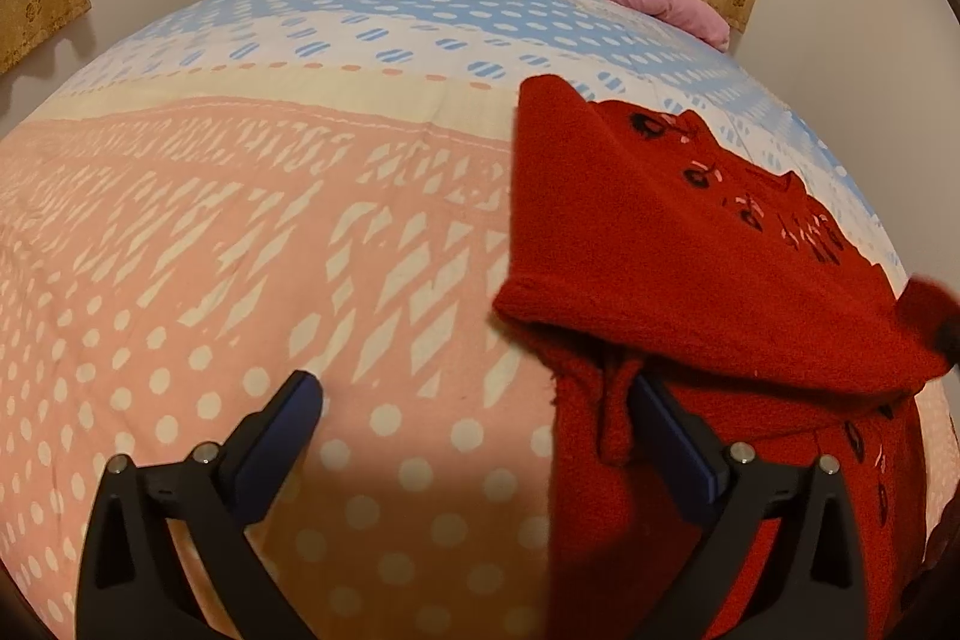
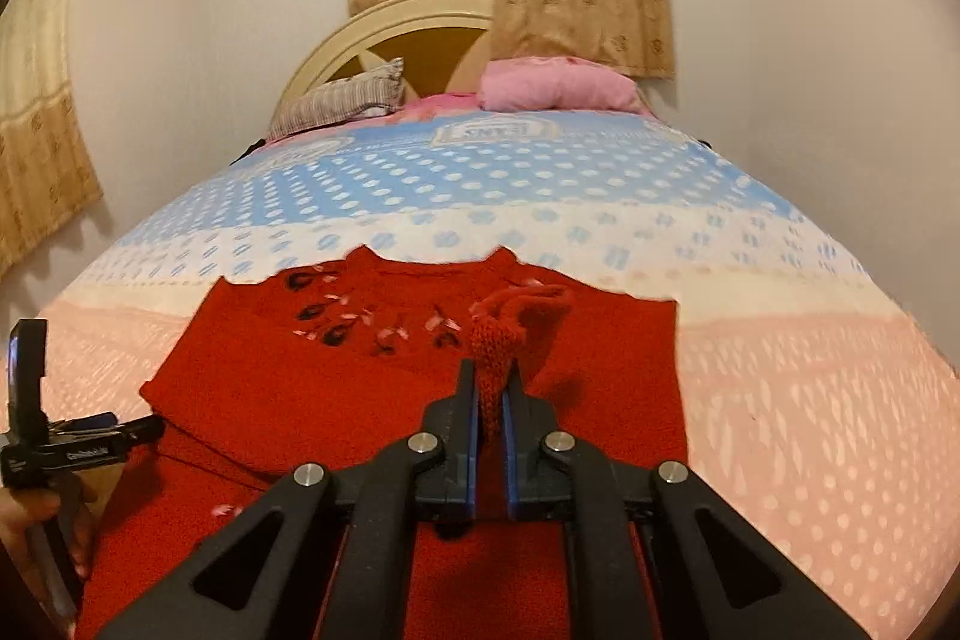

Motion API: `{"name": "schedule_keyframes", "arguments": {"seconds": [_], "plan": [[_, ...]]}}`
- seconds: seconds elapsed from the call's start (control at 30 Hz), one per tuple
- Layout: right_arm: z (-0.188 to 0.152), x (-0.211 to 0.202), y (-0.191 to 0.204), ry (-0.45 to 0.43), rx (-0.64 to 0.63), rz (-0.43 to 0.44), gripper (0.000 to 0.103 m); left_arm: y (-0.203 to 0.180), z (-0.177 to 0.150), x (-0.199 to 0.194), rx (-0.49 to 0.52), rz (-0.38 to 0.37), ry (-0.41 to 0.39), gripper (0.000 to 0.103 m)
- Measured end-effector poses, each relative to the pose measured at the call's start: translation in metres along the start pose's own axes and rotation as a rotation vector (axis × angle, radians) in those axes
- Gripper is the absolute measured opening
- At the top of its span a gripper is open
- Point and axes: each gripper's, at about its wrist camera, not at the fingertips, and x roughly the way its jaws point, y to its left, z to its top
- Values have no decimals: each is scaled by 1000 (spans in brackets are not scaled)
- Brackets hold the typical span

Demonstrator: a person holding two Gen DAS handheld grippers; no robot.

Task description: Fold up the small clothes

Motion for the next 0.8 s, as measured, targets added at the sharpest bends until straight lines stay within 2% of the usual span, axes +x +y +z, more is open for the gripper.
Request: {"name": "schedule_keyframes", "arguments": {"seconds": [0.07, 0.1, 0.13, 0.2, 0.3, 0.4, 0.57, 0.63, 0.7, 0.77, 0.8], "plan": [[-10, 12, -8, 63, 0, -1, 7, 0, 1, 0, 2, 1, 0, 103], [-15, 16, -15, 72, 6, -24, 14, 0, 1, 1, 1, 0, 0, 103], [-18, 20, -23, 81, 28, -48, 30, 1, 1, 1, 1, 0, 0, 103], [-23, 21, -50, 106, 146, -50, 43, 0, 1, 1, 1, 0, 2, 103], [-27, 12, -88, 109, 265, -101, 43, 1, 1, 0, 6, 3, -3, 103], [-28, 7, -104, 115, 290, -102, 43, 6, 0, -13, -11, -26, -43, 103], [-20, -6, -93, 89, 259, 28, 43, 5, 4, -46, 18, 13, -167, 103], [-14, 3, -82, 111, 242, 96, 42, -3, 14, -45, 42, 34, -167, 103], [-10, 18, -69, 155, 216, 106, 42, -9, 23, -39, 42, 41, -163, 103], [-11, 38, -60, 231, 176, 74, 25, -16, 31, -27, 49, 59, -145, 103], [-12, 45, -58, 252, 170, 70, 8, -18, 33, -22, 53, 68, -133, 103]]}}
